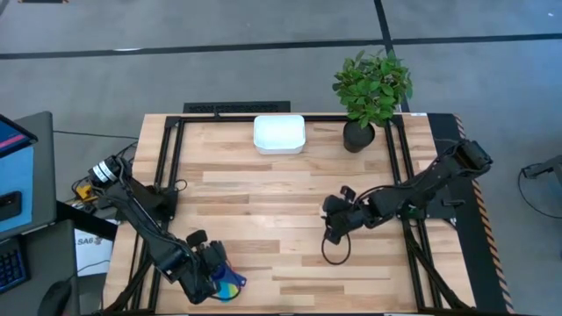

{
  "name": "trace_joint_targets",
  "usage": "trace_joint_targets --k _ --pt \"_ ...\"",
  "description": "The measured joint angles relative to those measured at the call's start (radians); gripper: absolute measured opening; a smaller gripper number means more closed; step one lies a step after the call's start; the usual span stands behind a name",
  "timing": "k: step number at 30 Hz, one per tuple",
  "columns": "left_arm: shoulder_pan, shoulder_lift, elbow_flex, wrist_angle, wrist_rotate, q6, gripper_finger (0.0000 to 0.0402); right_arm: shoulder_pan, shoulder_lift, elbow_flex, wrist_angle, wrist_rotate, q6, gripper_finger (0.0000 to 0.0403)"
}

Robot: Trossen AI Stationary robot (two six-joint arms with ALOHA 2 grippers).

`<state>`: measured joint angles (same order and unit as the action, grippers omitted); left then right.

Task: Nest measuring cups in basket
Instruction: Stack the dark purple measuring cup into the light blue measuring cup

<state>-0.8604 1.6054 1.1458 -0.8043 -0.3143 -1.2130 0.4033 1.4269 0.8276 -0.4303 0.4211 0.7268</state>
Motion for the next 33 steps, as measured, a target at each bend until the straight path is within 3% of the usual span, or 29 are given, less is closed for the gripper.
trace_joint_targets --k 21,33 --pt "0.08 0.0 0.0 0.001 0.047 0.434 0.0011 -0.023 0.0 0.001 0.018 -0.08 0.009 0.0137" --pt "0.081 -0.003 -0.048 0.01 0.0 0.36 0.0032 0.015 0.0 0.001 0.017 -0.082 0.043 0.0146"
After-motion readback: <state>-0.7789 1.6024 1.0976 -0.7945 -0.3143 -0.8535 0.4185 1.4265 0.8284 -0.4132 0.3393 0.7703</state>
